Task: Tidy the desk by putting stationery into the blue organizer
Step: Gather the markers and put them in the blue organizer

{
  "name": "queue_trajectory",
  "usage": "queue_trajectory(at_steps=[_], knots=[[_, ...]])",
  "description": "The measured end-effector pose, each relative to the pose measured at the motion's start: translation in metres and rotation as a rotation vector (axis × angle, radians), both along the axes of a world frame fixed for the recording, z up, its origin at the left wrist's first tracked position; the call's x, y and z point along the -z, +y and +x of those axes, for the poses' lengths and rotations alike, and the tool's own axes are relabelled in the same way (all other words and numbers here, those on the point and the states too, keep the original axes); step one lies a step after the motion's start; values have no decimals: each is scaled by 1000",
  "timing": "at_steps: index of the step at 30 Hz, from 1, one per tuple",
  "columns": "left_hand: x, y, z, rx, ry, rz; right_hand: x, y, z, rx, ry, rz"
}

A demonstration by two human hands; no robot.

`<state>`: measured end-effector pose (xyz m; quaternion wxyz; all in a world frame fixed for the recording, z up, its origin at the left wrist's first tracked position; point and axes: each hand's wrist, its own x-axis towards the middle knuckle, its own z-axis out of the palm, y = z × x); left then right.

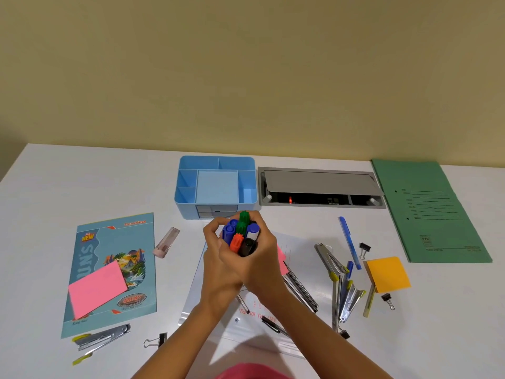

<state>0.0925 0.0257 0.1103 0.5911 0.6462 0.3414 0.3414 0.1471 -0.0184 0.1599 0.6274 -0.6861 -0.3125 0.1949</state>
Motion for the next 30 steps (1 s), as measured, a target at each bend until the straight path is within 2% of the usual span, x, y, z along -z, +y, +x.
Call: queue_trajectory(at_steps=[4, 9, 11, 12, 13, 16, 18, 23, 27, 30], knots=[[-3, 7, 4, 97, -1, -4, 1, 2, 5, 38, 52, 82], [-8, 29, -3, 422, 53, 145, 1, 4, 15, 130, 83, 160], [-6, 35, -6, 530, 81, 118, -1, 3, 22, 171, 63, 187], [-4, 37, -8, 554, 70, 5, -3, 3, 26, 183, 49, 200], [-3, 38, -10, 543, -6, -202, -5, 3, 28, 185, 38, 212], [-8, 34, -15, 417, -402, -967, -10, 4, 27, 148, 9, 245], [-9, 25, -12, 373, -467, -1205, -9, 6, 22, 128, -1, 236], [-20, 11, 4, 380, -597, -1304, -7, 8, 5, 129, -55, 189], [-18, 13, 6, 340, -674, -1378, -9, 8, 5, 127, -53, 263], [-14, 12, 5, 319, -639, -1412, -11, 5, 8, 132, -71, 287]])
